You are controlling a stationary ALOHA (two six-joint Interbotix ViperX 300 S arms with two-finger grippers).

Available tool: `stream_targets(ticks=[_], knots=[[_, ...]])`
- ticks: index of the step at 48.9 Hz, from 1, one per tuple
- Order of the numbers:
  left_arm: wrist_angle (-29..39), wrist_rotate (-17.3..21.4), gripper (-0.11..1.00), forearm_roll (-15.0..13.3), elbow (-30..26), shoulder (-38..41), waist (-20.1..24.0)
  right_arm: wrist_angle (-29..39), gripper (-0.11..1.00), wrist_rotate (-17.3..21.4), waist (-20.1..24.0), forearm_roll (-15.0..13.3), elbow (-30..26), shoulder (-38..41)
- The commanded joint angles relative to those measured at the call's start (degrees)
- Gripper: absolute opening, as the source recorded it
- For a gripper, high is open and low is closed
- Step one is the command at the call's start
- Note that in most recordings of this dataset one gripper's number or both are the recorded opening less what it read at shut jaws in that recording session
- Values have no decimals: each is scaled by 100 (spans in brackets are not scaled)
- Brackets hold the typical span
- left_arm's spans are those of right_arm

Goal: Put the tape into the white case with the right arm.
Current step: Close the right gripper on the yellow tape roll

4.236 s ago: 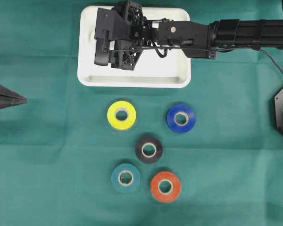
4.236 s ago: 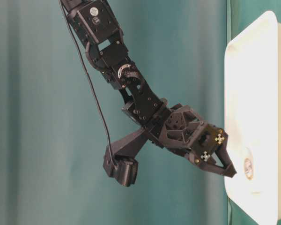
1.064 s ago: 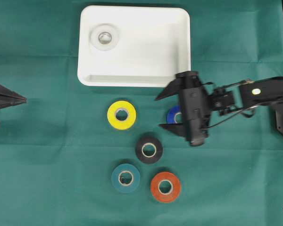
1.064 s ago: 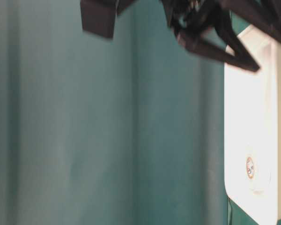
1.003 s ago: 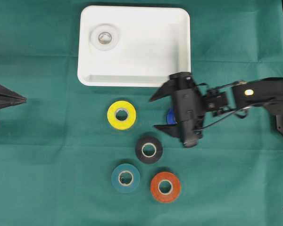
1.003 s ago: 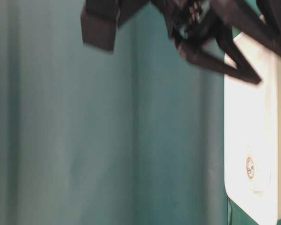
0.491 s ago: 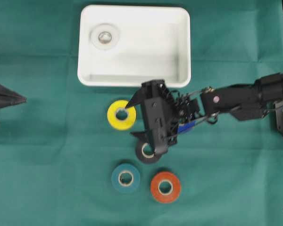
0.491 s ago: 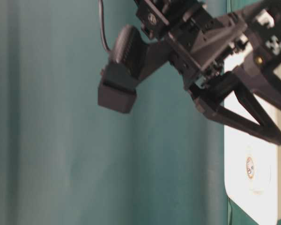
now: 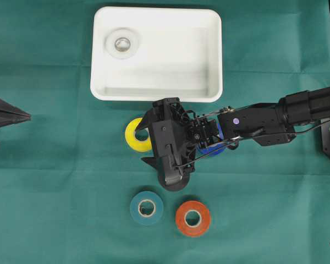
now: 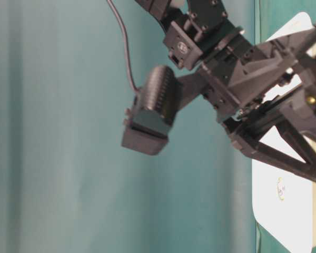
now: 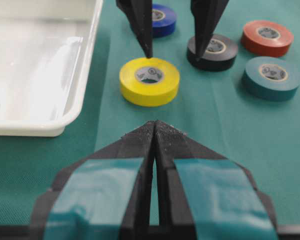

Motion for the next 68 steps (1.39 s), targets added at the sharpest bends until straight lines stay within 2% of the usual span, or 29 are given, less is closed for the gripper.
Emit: stream_targets(ticks=[1,45,49,55,59,61,68], knots=[[-26,9,0,0,-70,53,0,35,67,18,18,0,-149,-70],[-26,0,0,0,-70,53,0,44,65,158,18,0,-237,404],[-26,0,0,9,-70,53,0,44,56,158,18,0,-246,404],[-26,0,0,0,-70,44,-9,44,23,158,18,0,-246,404],[-26,0,0,9,-70,53,0,44,6,158,18,0,-255,404],[-26,0,0,0,-70,53,0,44,2,158,18,0,-264,396],[-26,0,0,0,-70,53,-9,44,2,158,18,0,-299,404]])
